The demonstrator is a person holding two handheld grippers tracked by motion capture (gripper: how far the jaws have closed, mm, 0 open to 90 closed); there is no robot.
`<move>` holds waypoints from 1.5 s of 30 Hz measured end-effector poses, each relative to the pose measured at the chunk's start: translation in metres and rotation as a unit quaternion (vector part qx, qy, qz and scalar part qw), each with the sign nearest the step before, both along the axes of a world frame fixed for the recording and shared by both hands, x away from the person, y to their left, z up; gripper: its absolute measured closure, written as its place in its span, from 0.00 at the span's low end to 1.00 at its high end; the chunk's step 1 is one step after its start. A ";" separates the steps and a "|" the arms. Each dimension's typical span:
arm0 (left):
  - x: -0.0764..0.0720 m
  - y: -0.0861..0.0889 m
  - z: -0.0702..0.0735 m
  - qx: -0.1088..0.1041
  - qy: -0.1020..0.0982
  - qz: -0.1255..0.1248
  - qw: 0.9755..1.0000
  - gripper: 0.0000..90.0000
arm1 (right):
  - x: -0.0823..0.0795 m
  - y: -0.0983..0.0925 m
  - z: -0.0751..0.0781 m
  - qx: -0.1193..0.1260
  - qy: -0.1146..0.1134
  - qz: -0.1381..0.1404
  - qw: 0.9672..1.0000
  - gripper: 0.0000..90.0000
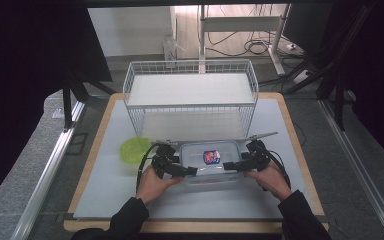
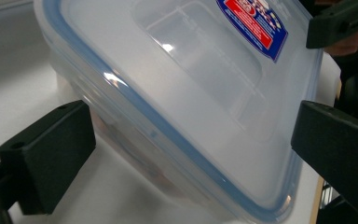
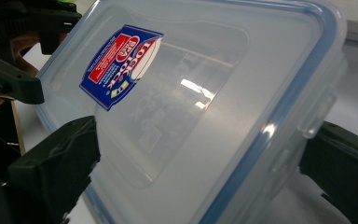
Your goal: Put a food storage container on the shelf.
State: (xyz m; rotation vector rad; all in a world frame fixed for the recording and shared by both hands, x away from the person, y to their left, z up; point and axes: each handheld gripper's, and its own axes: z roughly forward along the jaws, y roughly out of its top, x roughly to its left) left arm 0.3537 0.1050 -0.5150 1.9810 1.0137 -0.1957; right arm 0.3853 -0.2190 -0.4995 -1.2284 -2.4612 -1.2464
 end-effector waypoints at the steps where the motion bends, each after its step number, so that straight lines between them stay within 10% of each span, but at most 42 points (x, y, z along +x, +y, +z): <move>1: -0.002 0.001 0.001 0.001 -0.001 -0.004 1.000 0.02 | -0.001 -0.001 0.001 -0.003 -0.001 0.000 1.000 0.03; 10: -0.017 0.014 0.000 -0.025 -0.006 -0.023 0.999 0.25 | -0.016 -0.019 0.010 -0.004 0.015 0.020 1.000 0.21; 19: -0.022 0.032 0.004 -0.084 -0.012 -0.004 0.996 0.53 | -0.028 -0.036 0.016 0.046 0.023 -0.011 0.999 0.47; 30: -0.027 0.033 0.008 -0.093 -0.024 0.015 0.995 0.59 | -0.040 -0.044 0.016 0.080 0.033 -0.037 0.996 0.57; 36: -0.028 0.035 0.012 -0.088 -0.027 0.025 0.995 0.58 | -0.046 -0.039 0.026 0.080 -0.006 -0.034 0.996 0.59; 45: -0.030 0.042 0.052 -0.080 -0.068 0.030 0.994 0.58 | -0.044 -0.036 0.055 0.109 -0.037 -0.025 0.993 0.60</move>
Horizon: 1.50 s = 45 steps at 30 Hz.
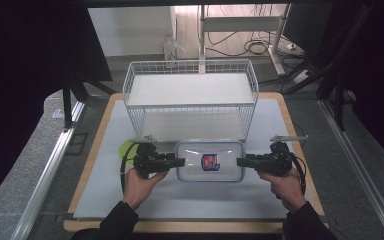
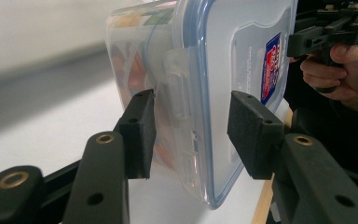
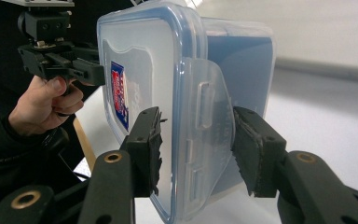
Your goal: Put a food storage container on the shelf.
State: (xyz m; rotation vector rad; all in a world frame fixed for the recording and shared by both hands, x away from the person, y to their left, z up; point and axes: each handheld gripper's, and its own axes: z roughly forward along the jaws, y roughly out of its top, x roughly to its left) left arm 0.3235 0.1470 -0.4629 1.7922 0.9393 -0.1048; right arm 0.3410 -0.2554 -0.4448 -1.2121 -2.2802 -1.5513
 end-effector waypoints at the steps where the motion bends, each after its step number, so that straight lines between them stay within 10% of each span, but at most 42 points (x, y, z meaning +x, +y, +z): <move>1: 0.000 0.002 0.009 0.000 -0.007 0.002 1.000 0.58 | 0.001 0.002 0.007 0.002 -0.009 0.003 1.000 0.59; 25: 0.050 0.036 0.130 0.021 -0.052 0.033 0.998 0.59 | 0.058 0.046 0.110 0.004 -0.079 -0.006 0.997 0.55; 45: 0.116 0.058 0.156 0.010 -0.037 0.045 0.998 0.59 | 0.127 0.071 0.149 0.003 -0.078 -0.025 0.997 0.54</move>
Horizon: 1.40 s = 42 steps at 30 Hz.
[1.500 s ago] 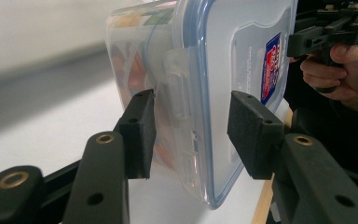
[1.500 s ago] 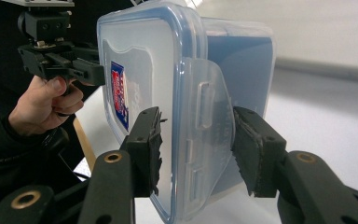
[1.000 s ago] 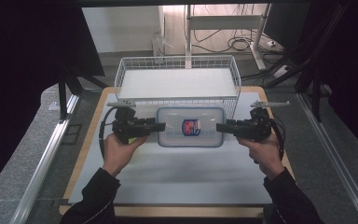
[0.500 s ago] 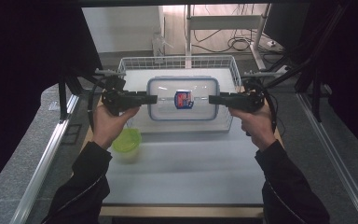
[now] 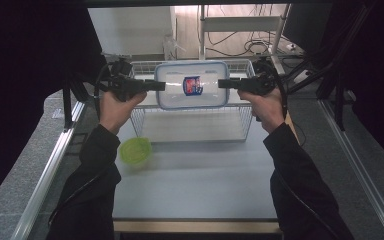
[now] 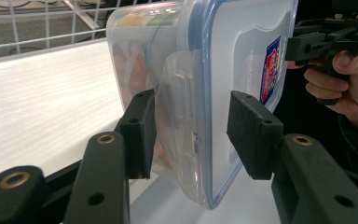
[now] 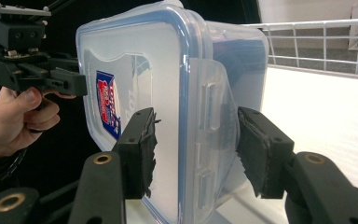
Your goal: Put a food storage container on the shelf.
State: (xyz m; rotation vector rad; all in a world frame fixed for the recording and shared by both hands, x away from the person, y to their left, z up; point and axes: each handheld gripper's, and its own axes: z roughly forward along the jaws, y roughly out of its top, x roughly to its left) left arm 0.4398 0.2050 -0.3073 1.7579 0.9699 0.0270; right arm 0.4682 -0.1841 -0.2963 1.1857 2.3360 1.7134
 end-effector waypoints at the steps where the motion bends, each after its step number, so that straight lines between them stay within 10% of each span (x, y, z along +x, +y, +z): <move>1: 0.003 0.000 0.000 -0.001 -0.002 0.004 1.000 0.59 | 0.007 0.001 -0.002 0.007 0.008 -0.002 1.000 0.54; 13: 0.012 -0.006 -0.003 0.024 -0.025 0.018 0.999 0.51 | 0.020 0.003 -0.005 0.011 -0.001 -0.023 1.000 0.51; 22: 0.023 -0.010 -0.013 0.015 -0.006 0.023 1.000 0.33 | 0.016 0.018 -0.007 -0.065 -0.051 -0.045 0.996 0.49; 34: 0.028 -0.019 -0.015 0.044 -0.016 0.022 0.999 0.15 | 0.015 0.015 -0.015 -0.039 -0.047 -0.048 0.997 0.46; 39: 0.029 -0.019 -0.011 0.058 -0.012 0.090 0.994 0.07 | 0.012 0.014 -0.014 -0.042 -0.054 -0.053 0.996 0.47; 42: 0.027 -0.019 -0.009 0.070 -0.021 0.088 0.993 0.08 | 0.010 0.017 -0.016 -0.064 -0.067 -0.055 0.994 0.47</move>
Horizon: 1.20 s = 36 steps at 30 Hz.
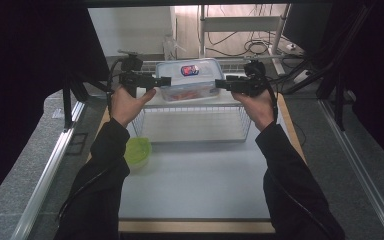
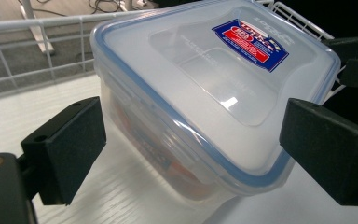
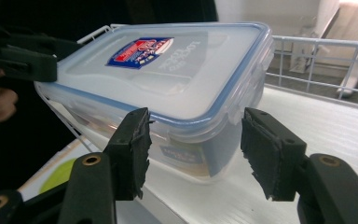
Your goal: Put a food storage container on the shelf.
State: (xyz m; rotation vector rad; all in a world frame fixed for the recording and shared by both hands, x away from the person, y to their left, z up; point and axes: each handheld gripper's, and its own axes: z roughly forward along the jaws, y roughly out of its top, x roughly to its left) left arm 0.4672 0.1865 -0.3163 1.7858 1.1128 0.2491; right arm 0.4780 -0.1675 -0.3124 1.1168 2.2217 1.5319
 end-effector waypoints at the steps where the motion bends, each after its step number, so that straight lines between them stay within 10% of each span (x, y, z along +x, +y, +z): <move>1: -0.003 0.000 0.001 0.000 -0.009 -0.006 1.000 0.10 | -0.002 0.000 -0.002 0.000 -0.004 0.000 1.000 0.47; 12: -0.049 0.003 0.001 -0.004 -0.073 -0.013 0.997 0.39 | -0.024 -0.005 -0.007 -0.015 -0.039 0.002 0.999 0.56; 18: -0.076 -0.013 -0.013 0.015 -0.101 -0.037 0.994 0.75 | -0.038 0.000 -0.014 -0.032 -0.055 0.013 0.998 0.86; 27: -0.053 -0.029 -0.022 0.087 -0.084 -0.012 0.993 0.88 | -0.033 0.020 -0.024 -0.049 -0.058 0.024 0.997 0.95; 36: -0.029 -0.021 -0.035 0.063 -0.061 -0.019 0.996 0.88 | -0.015 0.023 -0.037 -0.049 -0.052 -0.007 0.997 0.95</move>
